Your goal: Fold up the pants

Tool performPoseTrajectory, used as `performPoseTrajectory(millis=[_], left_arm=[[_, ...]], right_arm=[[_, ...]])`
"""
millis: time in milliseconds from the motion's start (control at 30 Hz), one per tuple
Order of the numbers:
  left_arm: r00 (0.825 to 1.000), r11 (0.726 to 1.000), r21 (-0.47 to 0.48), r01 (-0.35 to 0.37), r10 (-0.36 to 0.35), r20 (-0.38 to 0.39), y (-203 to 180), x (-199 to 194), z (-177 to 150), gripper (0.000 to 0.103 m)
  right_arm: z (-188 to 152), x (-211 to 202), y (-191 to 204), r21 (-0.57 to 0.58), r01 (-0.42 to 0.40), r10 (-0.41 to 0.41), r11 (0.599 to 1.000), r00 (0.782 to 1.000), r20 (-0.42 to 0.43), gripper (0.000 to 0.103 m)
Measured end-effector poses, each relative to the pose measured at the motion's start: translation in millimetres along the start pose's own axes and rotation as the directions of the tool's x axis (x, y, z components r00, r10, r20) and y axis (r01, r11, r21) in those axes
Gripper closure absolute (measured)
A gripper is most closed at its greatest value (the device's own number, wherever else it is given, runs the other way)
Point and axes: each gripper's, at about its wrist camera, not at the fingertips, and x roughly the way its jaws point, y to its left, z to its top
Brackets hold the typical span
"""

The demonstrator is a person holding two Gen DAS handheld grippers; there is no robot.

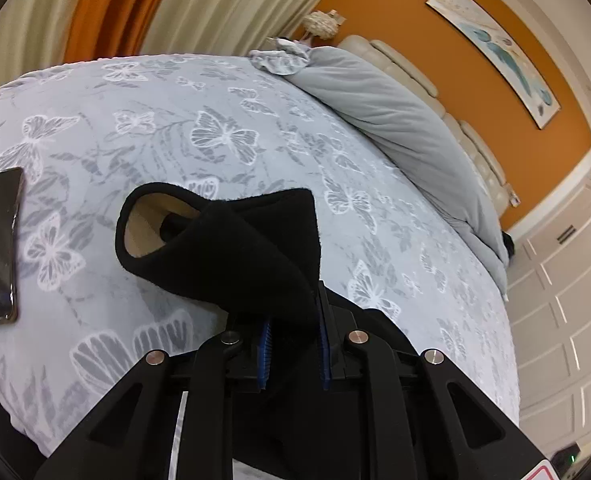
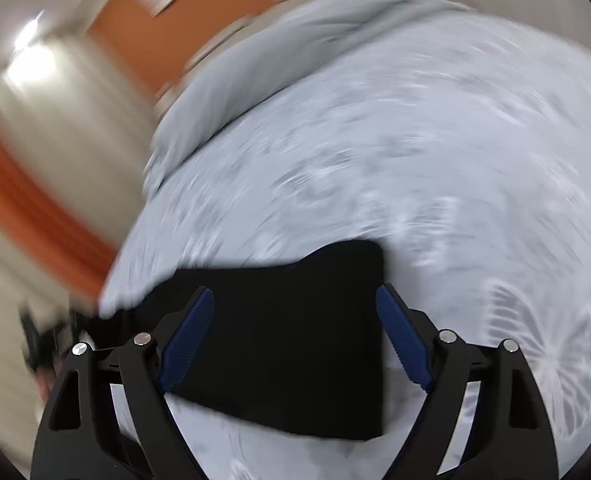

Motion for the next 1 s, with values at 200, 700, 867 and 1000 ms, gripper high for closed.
performPoseTrajectory(millis=[200, 700, 867, 1000], left_arm=[[0.999, 0.998, 0.042, -0.044, 0.043, 0.031, -8.3, 1.0, -5.4, 0.088], [1.0, 1.0, -0.015, 0.002, -0.003, -0.018, 26.2, -4.7, 13.5, 0.087], [1.0, 0.999, -0.041, 0.008, -0.01, -0.028, 30.1, -6.9, 12.6, 0.087], [1.0, 0.999, -0.033, 0.003, -0.004, -0.026, 29.0, -7.3, 12.0, 0.087]], right_arm=[[-70.3, 63.2, 142.2, -0.635, 0.012, -0.111, 0.773, 0.987, -0.116, 0.035], [17.0, 39.5, 136.7, -0.326, -0.139, 0.135, 0.935, 0.99, -0.036, 0.093], [-56.6, 119.4, 143.4, -0.639, 0.05, -0.244, 0.767, 0.945, -0.219, 0.088], [-54.7, 96.3, 141.6, -0.653, 0.031, -0.191, 0.757, 0.966, -0.175, 0.055]])
